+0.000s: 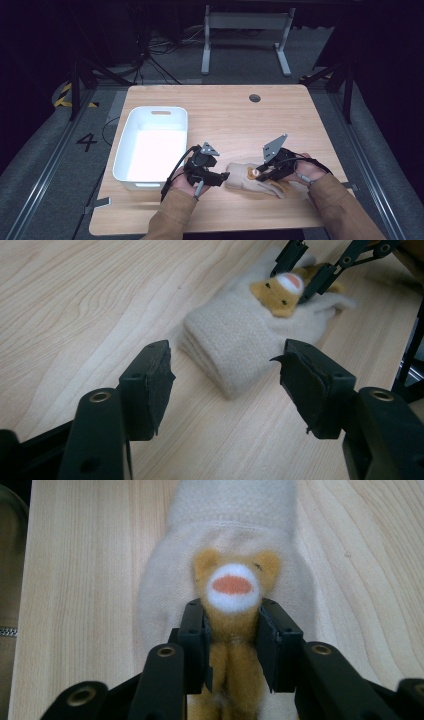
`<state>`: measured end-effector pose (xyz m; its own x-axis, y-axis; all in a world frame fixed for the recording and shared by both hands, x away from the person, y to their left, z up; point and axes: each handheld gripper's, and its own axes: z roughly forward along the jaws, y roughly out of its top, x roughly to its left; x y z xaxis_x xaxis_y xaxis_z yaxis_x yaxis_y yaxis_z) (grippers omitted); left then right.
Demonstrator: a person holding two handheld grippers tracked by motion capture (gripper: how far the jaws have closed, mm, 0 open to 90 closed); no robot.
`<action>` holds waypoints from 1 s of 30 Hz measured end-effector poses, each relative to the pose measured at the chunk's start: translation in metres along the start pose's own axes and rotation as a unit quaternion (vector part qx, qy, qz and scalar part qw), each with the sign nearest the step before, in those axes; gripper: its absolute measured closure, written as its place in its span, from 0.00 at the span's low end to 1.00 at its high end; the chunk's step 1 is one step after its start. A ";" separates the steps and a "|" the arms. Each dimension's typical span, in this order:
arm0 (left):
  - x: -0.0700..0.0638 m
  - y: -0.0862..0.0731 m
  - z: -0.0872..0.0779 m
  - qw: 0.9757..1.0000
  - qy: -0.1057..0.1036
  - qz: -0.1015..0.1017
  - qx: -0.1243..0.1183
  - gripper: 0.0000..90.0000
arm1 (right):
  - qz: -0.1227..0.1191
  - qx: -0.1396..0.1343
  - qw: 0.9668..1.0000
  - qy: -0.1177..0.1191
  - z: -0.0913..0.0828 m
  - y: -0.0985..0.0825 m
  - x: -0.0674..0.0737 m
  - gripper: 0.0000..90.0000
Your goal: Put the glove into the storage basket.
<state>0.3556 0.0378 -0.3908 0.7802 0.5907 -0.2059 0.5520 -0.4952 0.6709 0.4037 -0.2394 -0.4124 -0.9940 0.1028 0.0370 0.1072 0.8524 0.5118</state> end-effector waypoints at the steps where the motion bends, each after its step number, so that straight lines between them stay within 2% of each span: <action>1: 0.000 0.000 0.001 1.000 -0.001 0.001 0.001 0.42 | 0.000 -0.001 1.000 -0.001 0.000 0.000 0.000 0.74; 6: 0.000 0.001 0.003 1.000 -0.006 0.004 0.001 0.38 | 0.003 -0.012 1.000 0.000 -0.004 0.000 0.003 0.60; 8: 0.000 0.003 0.003 1.000 -0.007 -0.002 -0.006 0.35 | 0.008 -0.025 1.000 0.000 -0.008 0.000 0.003 0.56; 11: 0.003 0.005 0.001 1.000 -0.022 -0.008 -0.015 0.28 | 0.020 -0.051 0.998 -0.006 -0.017 -0.002 0.003 0.51; 15: 0.002 0.008 0.003 1.000 -0.026 0.004 -0.016 0.20 | 0.047 -0.087 0.995 -0.020 -0.030 -0.007 0.002 0.47; 21: -0.001 0.014 0.009 0.999 -0.036 0.019 -0.018 0.07 | 0.079 -0.129 0.987 -0.061 -0.051 -0.017 0.006 0.47; 26: -0.001 0.018 0.012 0.999 -0.039 0.018 -0.029 0.02 | 0.111 -0.164 0.975 -0.096 -0.066 -0.027 0.008 0.45; 27: -0.001 0.019 0.013 0.999 -0.038 0.020 -0.030 0.02 | 0.117 -0.166 0.974 -0.101 -0.068 -0.028 0.009 0.45; 30: -0.003 0.021 0.014 0.998 -0.036 0.029 -0.035 0.00 | 0.140 -0.179 0.967 -0.118 -0.076 -0.034 0.009 0.42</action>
<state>0.3692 0.0167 -0.3866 0.8306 0.5137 -0.2150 0.4857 -0.4796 0.7308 0.3900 -0.3062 -0.3642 -0.8901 0.4538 0.0417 0.3147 0.5459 0.7765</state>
